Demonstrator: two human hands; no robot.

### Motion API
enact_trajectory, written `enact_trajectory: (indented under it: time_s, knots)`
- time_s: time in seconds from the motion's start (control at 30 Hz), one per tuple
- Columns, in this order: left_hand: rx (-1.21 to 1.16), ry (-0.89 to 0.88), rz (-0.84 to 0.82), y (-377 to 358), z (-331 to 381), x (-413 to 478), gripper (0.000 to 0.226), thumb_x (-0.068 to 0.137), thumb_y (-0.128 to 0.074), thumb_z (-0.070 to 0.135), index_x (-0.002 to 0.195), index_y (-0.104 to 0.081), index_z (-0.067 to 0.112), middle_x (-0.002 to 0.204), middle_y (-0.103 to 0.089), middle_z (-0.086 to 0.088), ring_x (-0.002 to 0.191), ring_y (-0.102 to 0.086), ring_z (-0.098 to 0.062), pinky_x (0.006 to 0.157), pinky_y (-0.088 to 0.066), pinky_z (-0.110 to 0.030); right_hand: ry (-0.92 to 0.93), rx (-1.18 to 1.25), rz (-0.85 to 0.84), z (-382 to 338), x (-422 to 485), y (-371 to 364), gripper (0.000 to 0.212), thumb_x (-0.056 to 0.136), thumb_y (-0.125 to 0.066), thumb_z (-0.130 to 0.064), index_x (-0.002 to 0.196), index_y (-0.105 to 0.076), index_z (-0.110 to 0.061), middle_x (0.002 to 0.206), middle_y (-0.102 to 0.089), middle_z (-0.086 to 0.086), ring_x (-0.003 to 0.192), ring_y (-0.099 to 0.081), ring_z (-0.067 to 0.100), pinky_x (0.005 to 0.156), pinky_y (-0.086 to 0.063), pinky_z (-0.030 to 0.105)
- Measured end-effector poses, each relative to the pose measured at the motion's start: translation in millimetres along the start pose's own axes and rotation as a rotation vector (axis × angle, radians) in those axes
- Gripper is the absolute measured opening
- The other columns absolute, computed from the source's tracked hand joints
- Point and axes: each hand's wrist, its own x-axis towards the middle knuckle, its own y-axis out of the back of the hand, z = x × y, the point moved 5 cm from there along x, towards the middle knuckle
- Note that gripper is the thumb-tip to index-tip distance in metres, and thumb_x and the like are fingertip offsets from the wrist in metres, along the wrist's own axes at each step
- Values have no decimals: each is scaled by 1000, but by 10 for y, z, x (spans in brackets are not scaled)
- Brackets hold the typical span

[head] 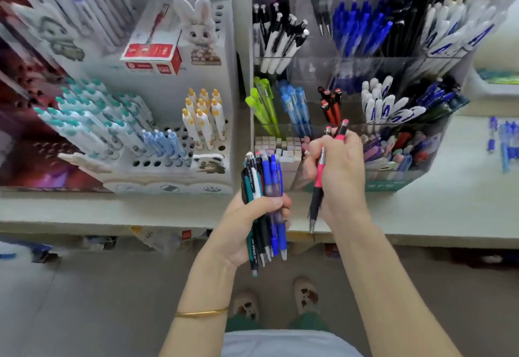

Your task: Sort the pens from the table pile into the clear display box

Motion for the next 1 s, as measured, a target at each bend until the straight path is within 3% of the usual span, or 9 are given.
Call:
enact_trajectory:
  time_s: [0.13,0.23,0.37,0.47,0.6,0.77,0.87,0.93,1.0]
  knots:
    - [126,19,-125,35,72,-76,41,63,-72,14,95,-50,5,65,-54,-5,55,-52,-17,52,-48,-28,-145,-151,-233,57,36,-31,10,92,-53,-3,87,-50,-12,49,-35,-4,36,-26,9,39,-21,21]
    - [165,67,-245,-40,105,-106,46,66,-70,16,105,-47,7,63,-51,-4,52,-49,-16,51,-45,-27,-200,-267,-425,105,-40,-98,26,95,-56,-19,72,-52,-9,47,-42,-6,34,-27,6,36,-21,19]
    - [193,99,-337,-104,139,-111,49,68,-69,15,110,-45,7,62,-47,-5,50,-49,-15,50,-44,-26,-283,-204,-469,122,-46,-47,31,99,-48,-28,77,-59,-9,42,-50,-10,32,-29,6,42,-16,23]
    - [179,118,-328,-177,158,-86,45,68,-69,14,107,-49,4,63,-49,-5,50,-49,-15,49,-45,-26,-331,-31,-401,146,22,32,20,97,-52,-19,89,-63,-4,58,-58,0,33,-29,5,37,-19,17]
    - [121,115,-248,-281,214,34,43,64,-71,14,104,-58,6,63,-51,-5,49,-49,-14,48,-45,-25,-257,24,-171,3,122,187,10,87,-54,-1,82,-63,0,65,-59,10,33,-34,7,35,-25,17]
    - [121,95,-195,-464,294,196,26,71,-67,8,97,-61,6,64,-53,-5,50,-50,-14,46,-47,-25,-179,-147,-58,-314,221,340,30,88,-44,-9,68,-65,-2,63,-65,11,47,-59,17,46,-48,22]
    - [138,95,-184,-580,304,292,27,70,-69,9,94,-59,6,65,-54,-5,51,-51,-14,47,-47,-25,-41,-334,32,-480,272,473,38,90,-44,-22,57,-59,-10,59,-57,6,45,-51,6,48,-44,18]
    - [144,90,-180,-637,324,353,37,63,-74,14,95,-57,6,67,-55,-4,52,-52,-14,48,-48,-25,23,-366,81,-582,299,530,37,85,-45,-33,55,-53,-12,50,-50,-1,42,-44,6,50,-39,24]
    - [137,81,-165,-682,364,401,40,62,-74,16,97,-57,6,68,-55,-4,53,-53,-14,49,-48,-25,68,-334,98,-677,333,555,35,88,-46,-30,59,-50,-11,39,-41,-7,38,-39,7,50,-33,27]
